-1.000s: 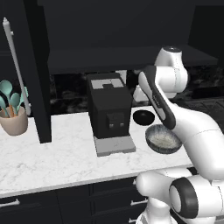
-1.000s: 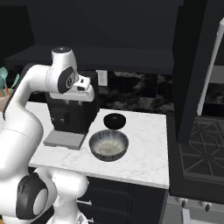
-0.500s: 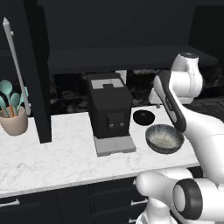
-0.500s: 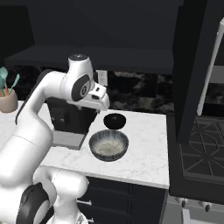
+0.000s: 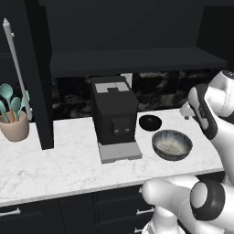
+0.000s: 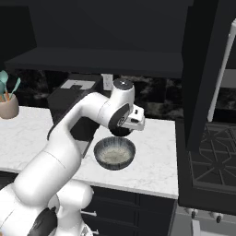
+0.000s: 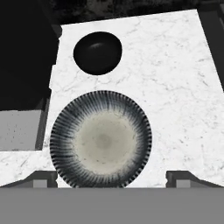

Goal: Pick up the bowls on the counter and stack them on top of one another in the open cabinet. Place the smaller bowl on top of the larger bowl.

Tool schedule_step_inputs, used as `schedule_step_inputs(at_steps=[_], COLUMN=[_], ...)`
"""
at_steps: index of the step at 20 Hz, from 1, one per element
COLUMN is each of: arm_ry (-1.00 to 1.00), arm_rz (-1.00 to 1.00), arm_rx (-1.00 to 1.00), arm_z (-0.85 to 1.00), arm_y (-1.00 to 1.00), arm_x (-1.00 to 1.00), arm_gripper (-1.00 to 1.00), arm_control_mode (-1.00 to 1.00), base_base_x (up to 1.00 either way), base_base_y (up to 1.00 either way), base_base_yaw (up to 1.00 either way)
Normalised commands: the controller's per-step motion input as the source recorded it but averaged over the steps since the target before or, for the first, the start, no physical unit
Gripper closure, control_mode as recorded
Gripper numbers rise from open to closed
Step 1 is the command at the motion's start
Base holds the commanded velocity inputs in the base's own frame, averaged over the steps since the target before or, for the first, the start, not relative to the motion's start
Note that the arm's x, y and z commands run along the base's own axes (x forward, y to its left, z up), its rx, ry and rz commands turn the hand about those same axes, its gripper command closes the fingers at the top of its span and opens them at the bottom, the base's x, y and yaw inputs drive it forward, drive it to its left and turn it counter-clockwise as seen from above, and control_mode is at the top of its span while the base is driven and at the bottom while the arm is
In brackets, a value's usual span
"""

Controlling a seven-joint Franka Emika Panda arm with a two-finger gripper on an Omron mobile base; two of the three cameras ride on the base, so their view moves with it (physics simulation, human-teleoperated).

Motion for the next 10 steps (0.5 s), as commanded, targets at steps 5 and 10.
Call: schedule_step_inputs(at_steps=[5,10], arm_ry=[0.00,0.01], arm_rz=[0.04,0.00], arm_rx=[0.02,0.07], arm_z=[-0.05,-0.18], arm_y=[-0.12,0.00], arm_x=[0.10,0.11], arm_gripper=[-1.00,-1.00], arm_control_mode=[-1.00,-1.00], base_base_x=[0.00,0.00], base_base_y=[0.00,0.00], base_base_yaw=[0.00,0.00])
